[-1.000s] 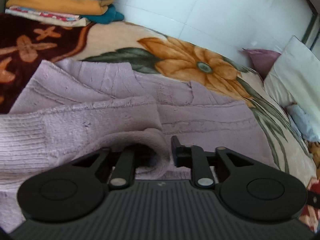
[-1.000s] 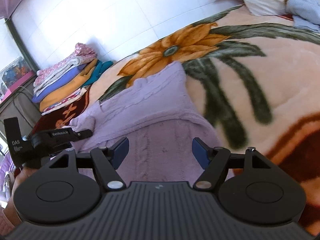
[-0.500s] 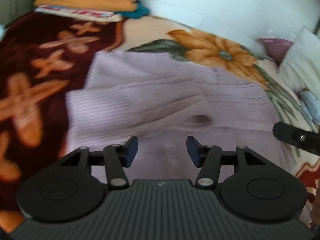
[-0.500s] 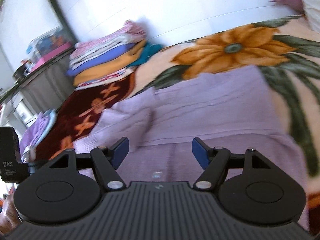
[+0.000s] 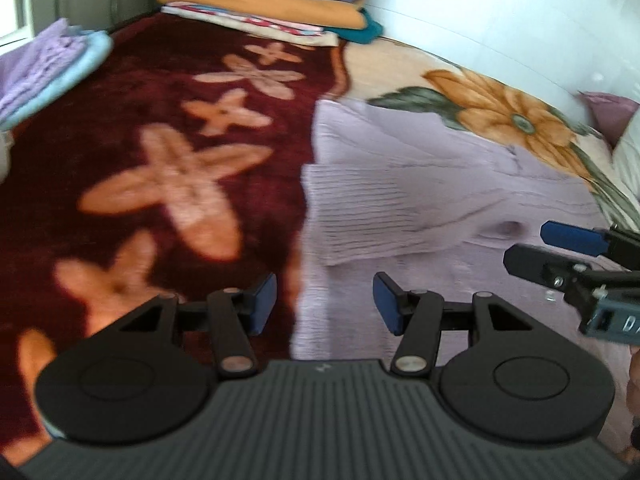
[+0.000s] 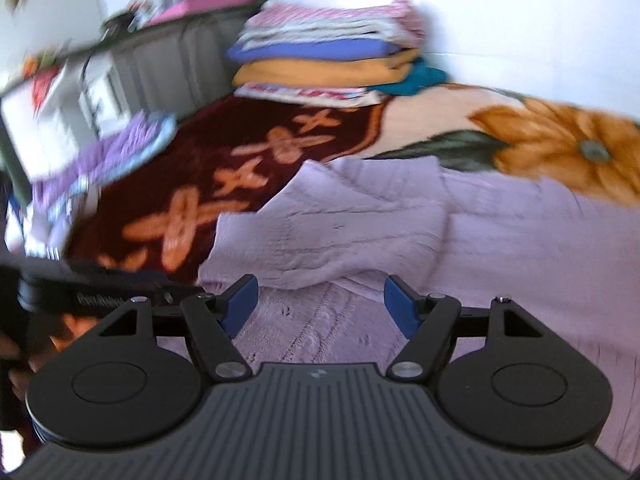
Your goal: Fold small clothes
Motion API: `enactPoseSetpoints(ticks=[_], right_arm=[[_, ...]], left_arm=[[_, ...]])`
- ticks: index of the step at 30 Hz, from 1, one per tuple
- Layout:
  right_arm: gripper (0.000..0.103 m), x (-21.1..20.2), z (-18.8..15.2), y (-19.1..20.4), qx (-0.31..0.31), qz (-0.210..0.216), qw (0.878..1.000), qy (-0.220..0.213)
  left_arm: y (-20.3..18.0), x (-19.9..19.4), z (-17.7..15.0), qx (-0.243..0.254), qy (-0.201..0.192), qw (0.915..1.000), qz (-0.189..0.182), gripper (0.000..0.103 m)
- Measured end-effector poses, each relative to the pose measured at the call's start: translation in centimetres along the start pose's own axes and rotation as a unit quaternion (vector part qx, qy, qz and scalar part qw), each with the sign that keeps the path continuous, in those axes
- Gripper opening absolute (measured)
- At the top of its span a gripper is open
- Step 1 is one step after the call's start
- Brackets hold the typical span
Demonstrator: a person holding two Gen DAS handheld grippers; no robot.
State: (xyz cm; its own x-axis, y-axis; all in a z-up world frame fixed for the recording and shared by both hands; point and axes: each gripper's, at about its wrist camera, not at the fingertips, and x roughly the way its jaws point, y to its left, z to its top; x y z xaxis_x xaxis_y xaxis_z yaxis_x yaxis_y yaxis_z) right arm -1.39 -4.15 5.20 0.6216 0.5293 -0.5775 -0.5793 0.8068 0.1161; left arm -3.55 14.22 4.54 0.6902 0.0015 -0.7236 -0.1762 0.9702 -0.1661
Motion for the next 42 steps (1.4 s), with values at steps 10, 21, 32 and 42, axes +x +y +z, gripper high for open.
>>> enactPoseSetpoints(ticks=[10,21,32,42], right_arm=[[0.075,6.0,0.8,4.4,-0.126,0.01,0.99,0.063],[0.023,10.4,0.9,6.8,-0.203,-0.025,0.977,0.057],[0.01,4.6,4.3,2.4,-0.093,-0.06,0.992,-0.063],[0.01,-1.5,4.4,-6.0,0.017,-0.169,0.978,-0.124]], left_arm=[[2.1,0.3,-0.5,-0.03,0.004,0.9995,0.01,0.056],[3.0,0.4,-0.7,-0.045,0.006,0.999,0.004,0.056],[1.3,0.2,0.3,-0.027,-0.009,0.9995,-0.011,0.056],[-0.5,0.7,1.3,-0.017,-0.016,0.9994,-0.027,0.056]])
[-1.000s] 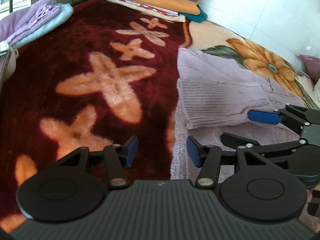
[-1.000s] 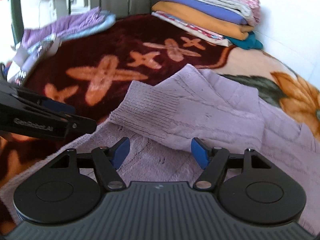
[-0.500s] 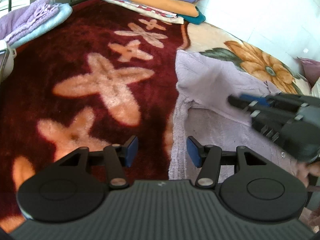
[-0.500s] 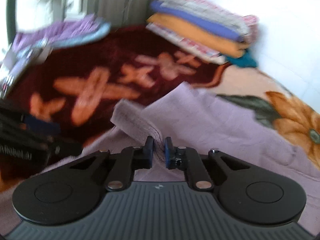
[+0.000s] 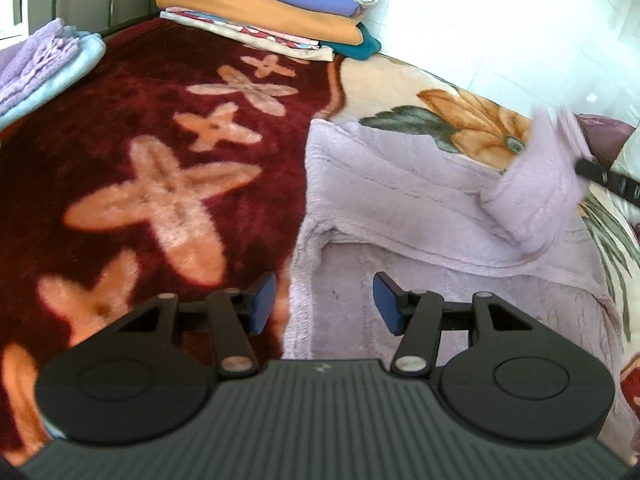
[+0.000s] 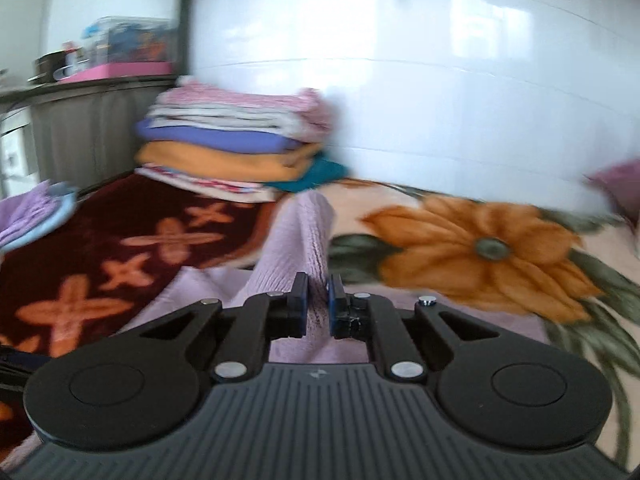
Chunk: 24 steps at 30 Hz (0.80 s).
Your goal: Fold small clothes
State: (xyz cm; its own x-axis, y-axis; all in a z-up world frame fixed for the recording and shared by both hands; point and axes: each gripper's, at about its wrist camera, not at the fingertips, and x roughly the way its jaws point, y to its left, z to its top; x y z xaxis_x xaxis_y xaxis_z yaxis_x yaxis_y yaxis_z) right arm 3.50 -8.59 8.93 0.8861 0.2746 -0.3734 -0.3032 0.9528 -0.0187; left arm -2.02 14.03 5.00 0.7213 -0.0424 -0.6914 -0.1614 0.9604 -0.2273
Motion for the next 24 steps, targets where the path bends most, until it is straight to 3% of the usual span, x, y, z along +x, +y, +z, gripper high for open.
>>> enactPoseSetpoints(ticks=[7,11,12,14,15,18,21,24], right_arm=[[0.01,0.5,-4.7,-6.8,0.082,-0.073,0.993,0.049],[0.011,0.5,-8.2,-9.5,0.129,-0.071,0.985,0.092],[0.014,0.3,-8.9,-10.1,0.141,-0.064,0.983,0.102],[0.028,-0.2,-9.6,-10.9,0.159,-0.047,0.98,0.115],[0.039,-0.5,-9.8,-11.2,0.165,-0.041,0.979,0.113],[0.054,-2.1,-9.2,-12.3,0.169,-0.03,0.98,0.096],[0.057,-2.3,-7.4,-13.2,0.147,-0.034,0.986,0.077],[0.057,-0.4,-5.6,-14.1,0.112,-0.02,0.99,0.084]], left_arm=[[-1.5,0.3,0.7,0.021,-0.002,0.9997,-0.009,0.056],[-2.5,0.8,1.7,0.038,-0.002,0.9992,-0.011,0.056],[-2.7,1.0,2.0,0.043,-0.002,0.999,-0.012,0.056],[-3.3,1.3,2.6,0.053,-0.003,0.9985,-0.012,0.056],[-3.6,1.5,2.9,0.058,-0.004,0.9983,-0.011,0.056],[-4.4,2.1,3.7,0.068,-0.004,0.9976,-0.013,0.056],[-5.2,3.0,4.3,0.071,-0.003,0.9973,-0.018,0.056],[-5.8,4.0,4.6,0.067,0.003,0.9975,-0.022,0.056]])
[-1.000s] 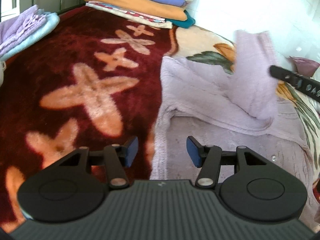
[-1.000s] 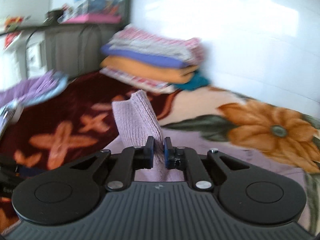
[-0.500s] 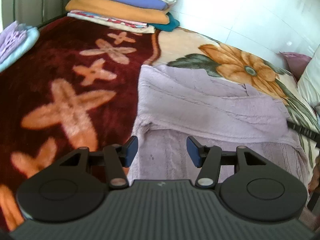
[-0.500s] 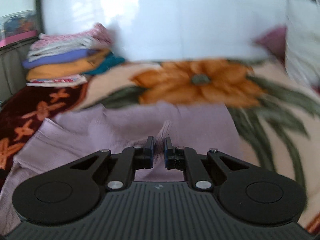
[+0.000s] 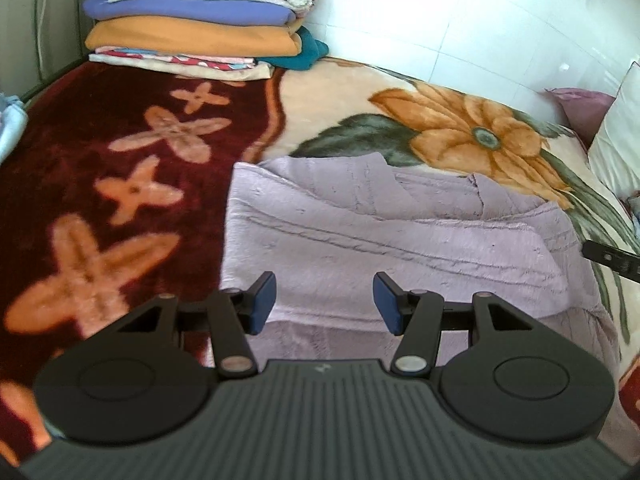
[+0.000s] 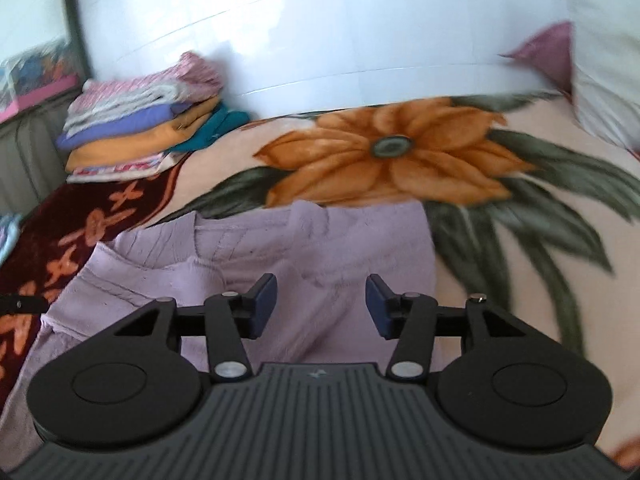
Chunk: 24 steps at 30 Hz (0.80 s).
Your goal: Fold small clothes
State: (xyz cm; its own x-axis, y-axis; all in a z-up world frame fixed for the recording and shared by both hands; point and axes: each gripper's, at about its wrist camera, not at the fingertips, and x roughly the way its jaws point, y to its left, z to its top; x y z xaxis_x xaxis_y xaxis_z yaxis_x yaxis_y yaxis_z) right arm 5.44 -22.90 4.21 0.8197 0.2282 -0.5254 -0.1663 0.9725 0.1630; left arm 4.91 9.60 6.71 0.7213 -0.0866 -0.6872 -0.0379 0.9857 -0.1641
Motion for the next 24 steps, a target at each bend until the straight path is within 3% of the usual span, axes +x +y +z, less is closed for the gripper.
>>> enactPoseSetpoints(ticks=[8,9,10,12,16,20,22,24], right_arm=[[0.057,7.4,1.7,1.1,-0.074,0.021,0.993,0.091],[0.055,7.7,1.5,1.4,-0.082,0.023,0.992,0.097],[0.035,7.8,1.3,1.7,-0.091,0.022,0.991,0.098],[0.013,7.4,1.0,2.6,-0.121,0.032,0.988,0.092],[0.011,4.7,1.5,4.1,-0.169,0.024,0.985,0.038],[0.011,1.6,3.2,2.6,-0.122,-0.033,0.991,-0.043],[0.011,1.3,3.3,1.3,-0.099,-0.058,0.992,-0.05],[0.011,2.2,2.6,0.2,-0.085,-0.077,0.993,-0.031]], left_arm=[[-0.8,2.4,0.4,0.003,0.0,1.0,0.006,0.056],[-0.8,2.7,0.4,0.002,-0.003,1.0,0.005,0.056],[-0.7,3.0,0.5,-0.001,-0.009,1.0,0.002,0.056],[-0.5,3.5,0.5,-0.008,-0.022,0.9997,-0.011,0.056],[0.0,4.4,0.7,-0.022,-0.041,0.9988,-0.016,0.056],[0.3,5.2,0.6,-0.038,-0.061,0.9974,-0.011,0.056],[0.5,6.1,0.5,-0.039,-0.055,0.9977,0.005,0.056],[0.6,6.8,0.2,-0.035,-0.051,0.9979,0.016,0.056]])
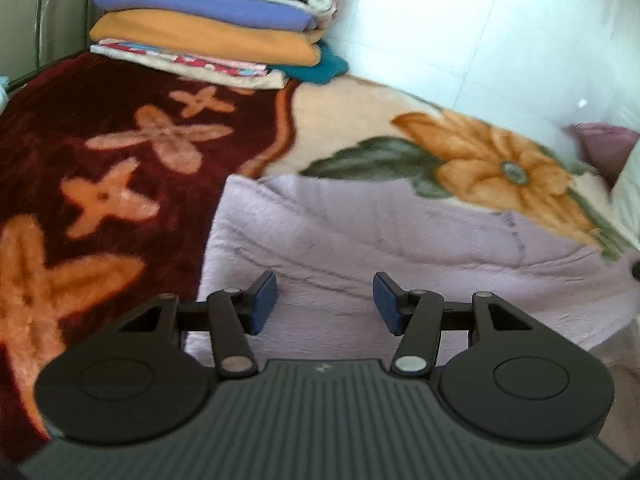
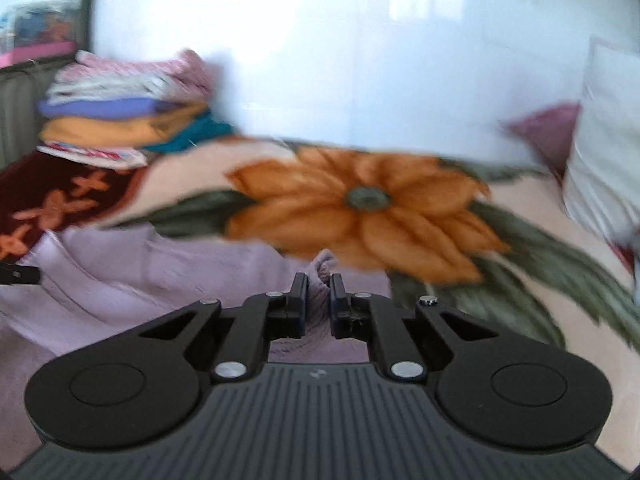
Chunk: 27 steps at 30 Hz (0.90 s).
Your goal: Fold small clothes
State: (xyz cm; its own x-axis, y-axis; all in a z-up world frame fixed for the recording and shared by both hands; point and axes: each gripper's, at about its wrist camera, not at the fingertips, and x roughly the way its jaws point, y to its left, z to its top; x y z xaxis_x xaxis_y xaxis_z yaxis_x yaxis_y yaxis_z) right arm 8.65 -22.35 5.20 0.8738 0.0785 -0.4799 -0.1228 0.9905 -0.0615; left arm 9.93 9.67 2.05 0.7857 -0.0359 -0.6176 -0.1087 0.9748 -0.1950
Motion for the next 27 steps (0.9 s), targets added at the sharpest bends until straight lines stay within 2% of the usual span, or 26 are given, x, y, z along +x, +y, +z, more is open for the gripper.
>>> enactPoseSetpoints(ticks=[5,8,11,12,13,14,15,16,19,22,27], right_arm=[[0.011,2.2,-3.7,-0.7,0.011,-0.037,0.998,0.056],[0.012,2.1,-4.7,-1.2,0.031,-0.038,0.997,0.053],[0.013,1.5,-4.6,-1.1,0.042,-0.035,0.997,0.056],[0.016,1.2,-4.2,-1.1,0.046,-0.032,0.997,0.054],[0.027,0.8,-3.8,-1.1,0.049,-0.026,0.997,0.049],[0.033,0.4,-3.5,-1.1,0.055,-0.019,0.997,0.042],[0.046,0.1,-3.0,-1.2,0.06,-0.013,0.997,0.036],[0.052,-0.1,-2.5,-1.2,0.06,0.006,0.998,0.03],[0.052,0.4,-0.5,-0.2,0.029,0.061,0.997,0.033],[0.052,2.2,0.6,1.8,-0.01,0.103,0.993,0.06],[0.052,5.5,1.2,4.9,-0.055,0.155,0.982,0.089]], left_arm=[[-0.5,0.4,-0.7,0.042,-0.004,0.999,0.016,0.055],[-1.0,0.3,-0.8,0.066,-0.001,0.9975,0.025,0.055],[-1.0,-0.3,-0.7,0.063,0.003,0.9977,0.023,0.056],[-1.1,-0.5,-0.7,0.062,0.004,0.9979,0.02,0.056],[-1.1,-0.7,-0.7,0.06,0.008,0.998,0.018,0.056],[-1.0,-1.0,-0.7,0.057,0.012,0.9982,0.013,0.056],[-1.0,-1.3,-0.7,0.054,0.014,0.9984,0.005,0.056],[-1.1,-1.6,-0.8,0.052,0.017,0.9985,-0.002,0.056],[-1.6,-2.5,-1.2,0.056,0.021,0.9981,-0.013,0.056],[-2.1,-3.1,-1.5,0.058,0.024,0.9978,-0.023,0.056],[-2.8,-3.7,-1.9,0.065,0.028,0.9966,-0.043,0.056]])
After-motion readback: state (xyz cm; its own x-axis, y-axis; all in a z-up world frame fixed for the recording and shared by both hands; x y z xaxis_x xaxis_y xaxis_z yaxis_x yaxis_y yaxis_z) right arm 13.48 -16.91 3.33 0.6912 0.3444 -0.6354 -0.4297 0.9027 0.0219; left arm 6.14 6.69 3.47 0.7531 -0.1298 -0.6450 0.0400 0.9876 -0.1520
